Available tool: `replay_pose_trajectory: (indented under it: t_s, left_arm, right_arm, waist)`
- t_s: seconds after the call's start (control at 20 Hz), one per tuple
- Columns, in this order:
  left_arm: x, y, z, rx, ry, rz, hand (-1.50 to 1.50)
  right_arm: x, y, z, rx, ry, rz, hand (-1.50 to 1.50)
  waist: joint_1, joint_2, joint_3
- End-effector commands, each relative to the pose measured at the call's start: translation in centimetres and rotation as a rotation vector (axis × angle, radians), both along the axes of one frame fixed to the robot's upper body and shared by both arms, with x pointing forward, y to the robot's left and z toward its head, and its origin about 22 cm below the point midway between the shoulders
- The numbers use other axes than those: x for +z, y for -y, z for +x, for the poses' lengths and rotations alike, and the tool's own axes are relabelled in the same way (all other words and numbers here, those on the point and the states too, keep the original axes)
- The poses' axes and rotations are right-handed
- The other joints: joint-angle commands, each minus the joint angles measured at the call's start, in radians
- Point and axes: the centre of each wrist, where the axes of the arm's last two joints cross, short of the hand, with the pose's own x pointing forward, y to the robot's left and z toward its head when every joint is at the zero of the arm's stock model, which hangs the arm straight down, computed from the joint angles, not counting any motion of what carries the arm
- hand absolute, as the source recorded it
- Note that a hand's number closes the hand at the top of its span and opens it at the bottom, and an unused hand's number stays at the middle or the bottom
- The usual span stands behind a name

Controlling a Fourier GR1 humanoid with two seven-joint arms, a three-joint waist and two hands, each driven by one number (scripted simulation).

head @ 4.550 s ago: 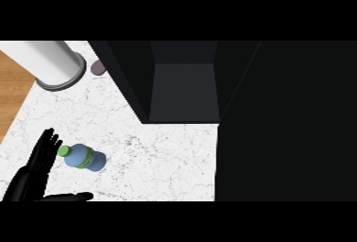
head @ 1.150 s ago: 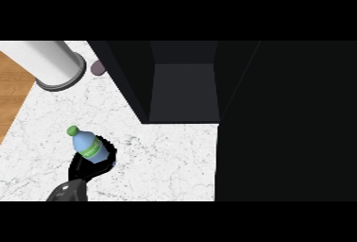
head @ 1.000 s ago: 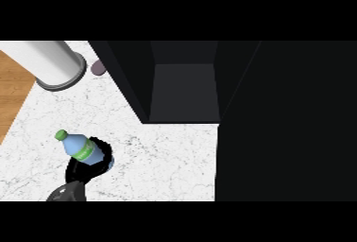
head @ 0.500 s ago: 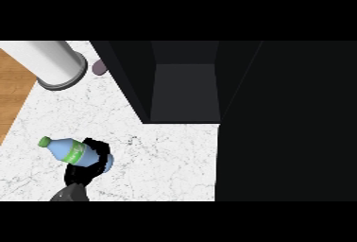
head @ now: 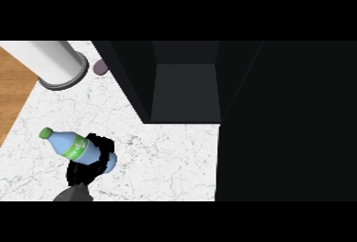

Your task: Pick up the bottled water, place it into the cabinet and close the cabinet

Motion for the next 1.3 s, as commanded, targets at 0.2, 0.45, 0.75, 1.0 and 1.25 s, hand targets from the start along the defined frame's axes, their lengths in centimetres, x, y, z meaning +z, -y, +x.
replay_pose_trajectory:
  t_s: [0.2,0.45,0.75,1.0,1.25]
  left_arm:
    - [5.4,4.5,0.6,-0.050,0.073,0.054,1.50]
    - [10.8,9.0,4.5,-0.057,0.098,0.071,1.50]
    - [12.5,12.1,5.4,-0.053,0.113,0.153,1.50]
    - [14.4,16.1,7.0,-0.059,0.105,0.201,1.50]
    - [16.7,17.3,11.1,0.013,0.176,0.333,1.50]
  right_arm:
    - [0.1,0.1,1.7,0.006,0.006,0.027,-1.50]
    - [0.0,-1.1,-0.2,0.005,-0.004,0.032,-1.50]
    - [0.6,-2.1,2.4,0.032,0.013,0.027,-1.50]
    - [-0.8,0.0,0.9,0.011,-0.001,0.020,-1.50]
    - [-2.6,-1.4,1.5,0.020,-0.025,0.028,-1.50]
  waist:
    - [-0.001,0.002,0.000]
    - [-0.012,0.001,-0.001]
    - [-0.008,0.004,-0.001]
    - [-0.016,0.004,-0.001]
    - [-0.023,0.006,-0.001]
